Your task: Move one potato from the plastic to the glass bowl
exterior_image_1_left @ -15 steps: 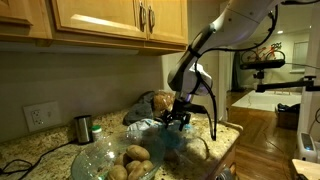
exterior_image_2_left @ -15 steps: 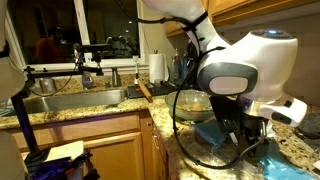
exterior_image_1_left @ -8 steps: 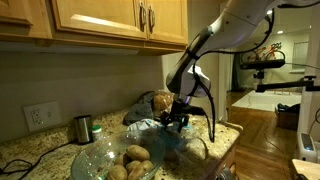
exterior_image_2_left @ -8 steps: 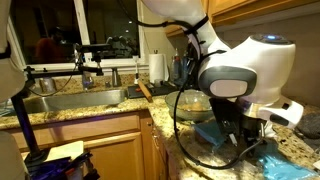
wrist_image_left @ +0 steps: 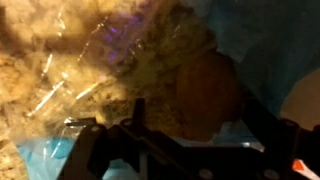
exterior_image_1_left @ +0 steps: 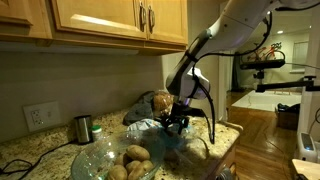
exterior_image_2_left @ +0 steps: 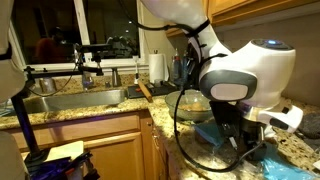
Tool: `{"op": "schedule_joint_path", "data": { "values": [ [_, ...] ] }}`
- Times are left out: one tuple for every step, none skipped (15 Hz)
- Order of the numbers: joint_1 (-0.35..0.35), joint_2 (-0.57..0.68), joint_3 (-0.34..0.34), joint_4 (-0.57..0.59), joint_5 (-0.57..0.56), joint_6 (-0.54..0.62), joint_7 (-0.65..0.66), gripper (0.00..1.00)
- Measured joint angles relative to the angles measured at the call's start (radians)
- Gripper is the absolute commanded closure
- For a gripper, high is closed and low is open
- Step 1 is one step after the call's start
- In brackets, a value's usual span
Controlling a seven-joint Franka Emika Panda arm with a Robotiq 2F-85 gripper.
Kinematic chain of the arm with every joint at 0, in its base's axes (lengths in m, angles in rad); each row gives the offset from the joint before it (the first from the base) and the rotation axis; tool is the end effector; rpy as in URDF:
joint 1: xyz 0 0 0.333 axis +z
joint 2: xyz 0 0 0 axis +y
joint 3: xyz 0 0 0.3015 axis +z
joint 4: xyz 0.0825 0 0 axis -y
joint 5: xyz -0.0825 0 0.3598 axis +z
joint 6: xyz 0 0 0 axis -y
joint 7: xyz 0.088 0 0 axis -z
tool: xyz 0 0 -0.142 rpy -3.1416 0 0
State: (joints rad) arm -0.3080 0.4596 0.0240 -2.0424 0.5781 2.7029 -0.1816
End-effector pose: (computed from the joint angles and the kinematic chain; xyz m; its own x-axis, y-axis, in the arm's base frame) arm 0.5736 -0.1786 0.2037 0.7938 -0.5853 0.1653 -0.5214 -0.7949 -0.3103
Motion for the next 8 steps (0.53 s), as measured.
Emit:
{"op": "schedule_joint_path", "data": {
  "values": [
    [-0.002, 0.004, 0.002, 0.002, 0.0, 0.0, -0.002, 0.0],
    [-0.004, 0.006, 0.004, 0.004, 0.0, 0.0, -0.005, 0.0],
    [-0.007, 0.009, 0.008, 0.006, 0.0, 0.0, -0.007, 0.0],
    [-0.009, 0.012, 0.01, 0.009, 0.0, 0.0, -0.009, 0.0],
    [-0.01, 0.015, 0.012, 0.013, 0.0, 0.0, -0.009, 0.0],
    [-0.01, 0.018, 0.013, 0.018, 0.0, 0.0, -0.009, 0.0],
    [-0.01, 0.02, 0.014, 0.021, 0.0, 0.0, -0.009, 0.0],
    [-0.01, 0.022, 0.015, 0.026, -0.001, 0.0, -0.009, 0.0]
  ]
}}
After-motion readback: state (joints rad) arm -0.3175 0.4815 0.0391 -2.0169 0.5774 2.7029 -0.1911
